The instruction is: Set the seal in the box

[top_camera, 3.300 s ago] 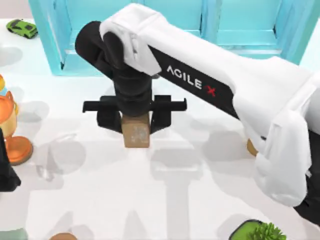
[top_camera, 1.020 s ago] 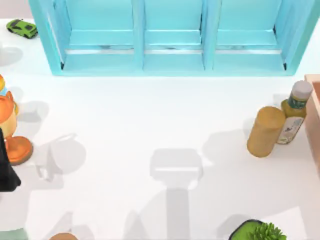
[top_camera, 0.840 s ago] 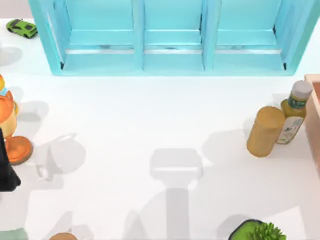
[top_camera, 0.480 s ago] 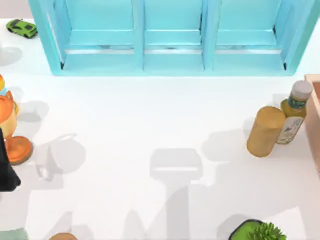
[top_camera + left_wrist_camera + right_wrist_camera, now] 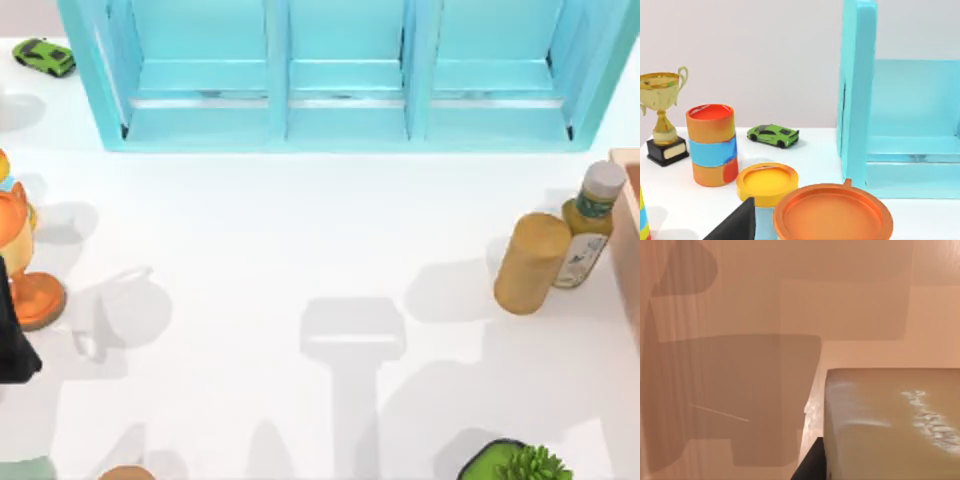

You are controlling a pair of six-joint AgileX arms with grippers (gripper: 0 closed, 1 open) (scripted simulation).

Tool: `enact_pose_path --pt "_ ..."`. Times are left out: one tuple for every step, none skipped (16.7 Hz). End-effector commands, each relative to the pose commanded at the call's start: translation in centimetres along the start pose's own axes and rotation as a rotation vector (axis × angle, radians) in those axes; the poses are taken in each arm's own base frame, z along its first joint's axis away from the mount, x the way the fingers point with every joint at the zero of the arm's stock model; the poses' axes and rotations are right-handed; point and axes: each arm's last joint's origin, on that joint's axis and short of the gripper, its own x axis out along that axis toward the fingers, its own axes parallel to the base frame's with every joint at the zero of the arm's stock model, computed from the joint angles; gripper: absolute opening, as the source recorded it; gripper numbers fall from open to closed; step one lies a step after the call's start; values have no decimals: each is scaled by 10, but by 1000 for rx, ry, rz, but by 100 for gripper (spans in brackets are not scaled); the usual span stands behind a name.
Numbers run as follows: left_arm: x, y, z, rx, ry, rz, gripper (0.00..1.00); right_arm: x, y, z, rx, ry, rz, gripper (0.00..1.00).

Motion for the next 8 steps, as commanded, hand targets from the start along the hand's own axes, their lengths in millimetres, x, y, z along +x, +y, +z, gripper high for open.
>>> enact_pose_path --pt "0 0 0 0 0 0 100 0 0 0 0 0 0 0" --pt "0 0 0 0 0 0 100 0 0 0 0 0 0 8" --pt "0 0 0 0 0 0 100 0 0 0 0 0 0 15" --pt "0 0 0 0 0 0 100 0 0 0 0 0 0 23" --pt "0 0 0 0 0 0 100 0 0 0 0 0 0 30" --pt "0 0 0 0 0 0 100 0 0 0 0 0 0 38" --pt "0 0 0 0 0 0 100 0 0 0 0 0 0 45" --pt "0 0 0 0 0 0 100 0 0 0 0 0 0 53"
